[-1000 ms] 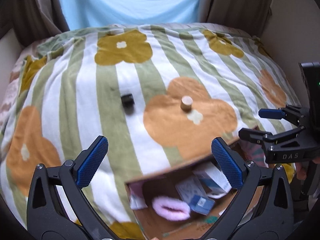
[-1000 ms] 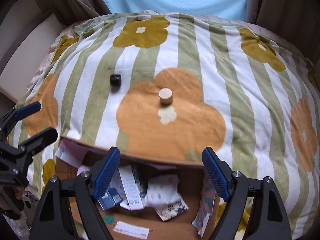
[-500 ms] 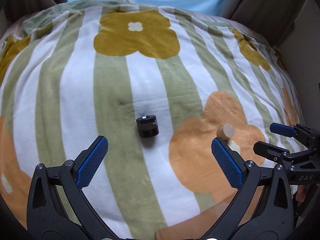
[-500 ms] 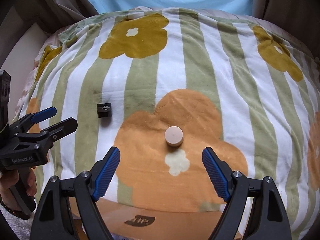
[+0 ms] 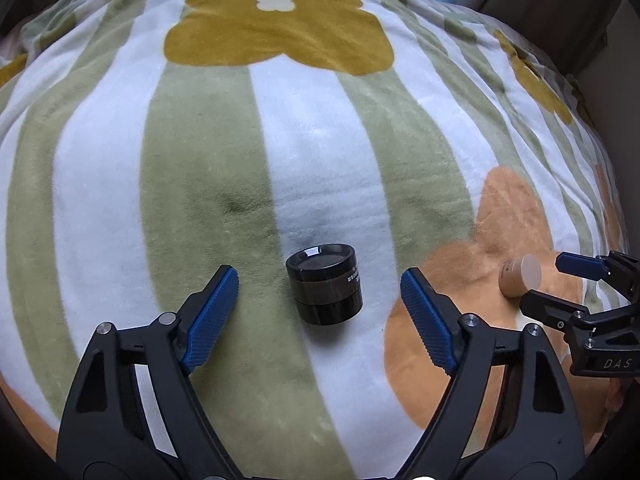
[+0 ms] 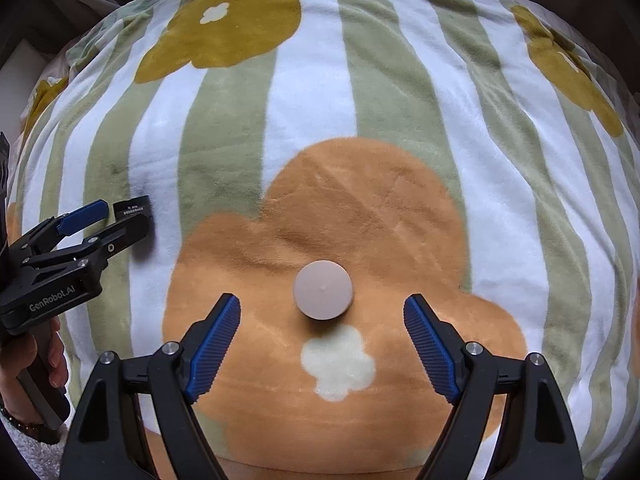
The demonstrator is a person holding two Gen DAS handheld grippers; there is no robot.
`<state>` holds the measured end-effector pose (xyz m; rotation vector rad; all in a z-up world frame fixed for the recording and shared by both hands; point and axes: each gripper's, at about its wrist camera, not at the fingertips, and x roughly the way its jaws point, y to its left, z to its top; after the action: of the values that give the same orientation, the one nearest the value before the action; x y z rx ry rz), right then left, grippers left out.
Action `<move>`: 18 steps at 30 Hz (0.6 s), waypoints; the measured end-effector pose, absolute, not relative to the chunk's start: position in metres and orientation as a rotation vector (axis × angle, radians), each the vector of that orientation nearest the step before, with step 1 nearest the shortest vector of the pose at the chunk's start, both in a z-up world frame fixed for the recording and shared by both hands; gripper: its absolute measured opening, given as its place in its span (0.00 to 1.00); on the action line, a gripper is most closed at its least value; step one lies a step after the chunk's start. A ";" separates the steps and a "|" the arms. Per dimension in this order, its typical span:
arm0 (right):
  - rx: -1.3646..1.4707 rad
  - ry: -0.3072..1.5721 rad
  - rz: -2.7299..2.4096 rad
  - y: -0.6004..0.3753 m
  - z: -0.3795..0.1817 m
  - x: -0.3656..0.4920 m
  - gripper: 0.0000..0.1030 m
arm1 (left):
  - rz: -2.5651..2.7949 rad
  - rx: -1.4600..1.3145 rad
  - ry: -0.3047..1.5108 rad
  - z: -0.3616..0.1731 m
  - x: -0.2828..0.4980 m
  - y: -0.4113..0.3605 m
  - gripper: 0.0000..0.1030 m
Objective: Organize objects
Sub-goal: 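Reach the left tool to the black lens cap while the right tool reaches the wooden disc, then grasp and lift the lens cap with left tool while right tool lifts the wooden disc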
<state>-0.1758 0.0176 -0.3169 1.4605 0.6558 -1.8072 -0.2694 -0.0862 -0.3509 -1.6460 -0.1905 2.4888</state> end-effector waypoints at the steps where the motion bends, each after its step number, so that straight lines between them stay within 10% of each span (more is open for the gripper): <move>1: 1.460 0.666 -1.813 0.017 -0.318 -0.176 0.72 | 2.492 -1.645 -0.182 -0.353 -0.270 -0.085 0.80; 13: 1.478 0.741 -1.827 0.010 -0.326 -0.182 0.57 | 2.534 -1.618 -0.136 -0.356 -0.273 -0.083 0.50; 18: 1.499 0.755 -1.808 0.009 -0.332 -0.181 0.36 | 2.526 -1.599 -0.160 -0.358 -0.271 -0.087 0.35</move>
<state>-0.1813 0.0091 -0.3323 1.4994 0.7547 -1.8082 -0.2711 -0.0870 -0.3579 -1.5991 -0.1596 2.5255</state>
